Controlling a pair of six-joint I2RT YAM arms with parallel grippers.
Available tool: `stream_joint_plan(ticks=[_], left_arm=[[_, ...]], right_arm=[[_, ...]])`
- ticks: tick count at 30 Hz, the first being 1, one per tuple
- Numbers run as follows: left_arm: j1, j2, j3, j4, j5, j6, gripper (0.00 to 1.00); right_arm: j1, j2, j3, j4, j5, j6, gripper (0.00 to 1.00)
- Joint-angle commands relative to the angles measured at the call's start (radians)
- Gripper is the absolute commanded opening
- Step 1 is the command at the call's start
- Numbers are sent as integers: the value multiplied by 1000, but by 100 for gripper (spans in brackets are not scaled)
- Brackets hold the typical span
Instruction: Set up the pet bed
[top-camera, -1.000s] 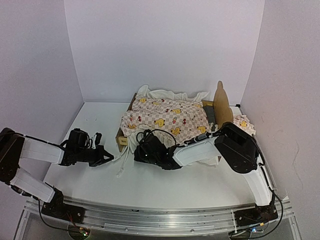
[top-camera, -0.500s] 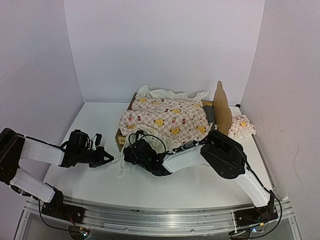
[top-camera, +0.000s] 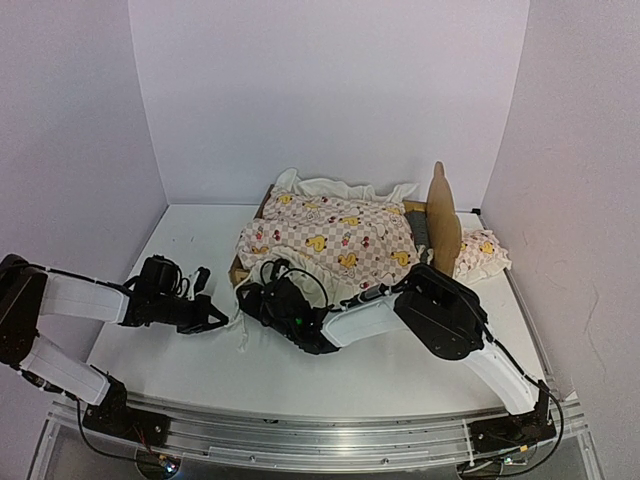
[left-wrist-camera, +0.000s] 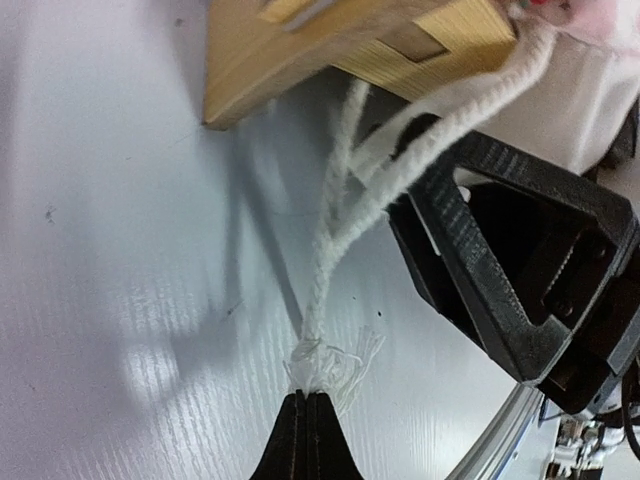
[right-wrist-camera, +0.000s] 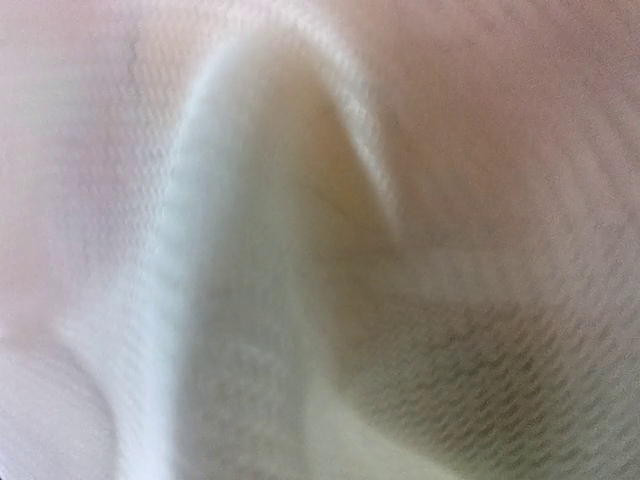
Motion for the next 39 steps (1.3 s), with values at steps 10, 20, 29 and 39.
stream_joint_plan(ticks=[10, 20, 29, 39], left_arm=[[30, -19, 147, -264, 173, 194, 0], [39, -11, 123, -180, 155, 111, 0], [39, 1, 141, -141, 137, 167, 0], [38, 15, 132, -67, 165, 179, 0]], right_arm=[[-18, -44, -206, -118, 21, 168, 27], [-23, 22, -136, -119, -65, 69, 32], [37, -486, -259, -655, -113, -421, 39], [-165, -855, 133, -1974, 332, -459, 80]])
